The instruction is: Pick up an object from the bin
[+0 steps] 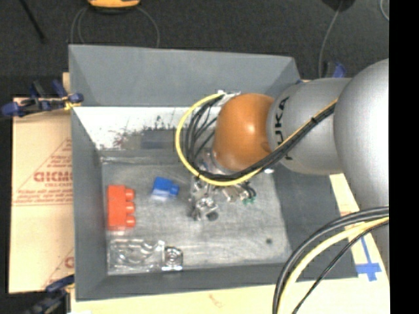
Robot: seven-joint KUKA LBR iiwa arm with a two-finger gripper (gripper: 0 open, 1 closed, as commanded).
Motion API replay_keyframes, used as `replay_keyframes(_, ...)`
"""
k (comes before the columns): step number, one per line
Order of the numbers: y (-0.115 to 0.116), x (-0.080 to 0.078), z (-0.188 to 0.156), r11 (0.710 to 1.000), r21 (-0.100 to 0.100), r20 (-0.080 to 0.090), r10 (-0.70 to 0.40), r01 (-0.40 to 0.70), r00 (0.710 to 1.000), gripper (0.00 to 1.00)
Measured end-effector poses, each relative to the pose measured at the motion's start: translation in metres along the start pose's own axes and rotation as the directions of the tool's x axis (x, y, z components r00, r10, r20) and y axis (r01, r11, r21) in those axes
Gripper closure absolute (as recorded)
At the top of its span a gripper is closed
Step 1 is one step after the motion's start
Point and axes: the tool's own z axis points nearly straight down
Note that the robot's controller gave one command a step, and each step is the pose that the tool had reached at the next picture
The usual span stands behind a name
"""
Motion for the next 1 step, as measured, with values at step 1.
replay_keyframes(1,0.0083,-0.0113,-0.0931,1.0,0.0,-0.003,-0.003,0.003,1.0,1.0)
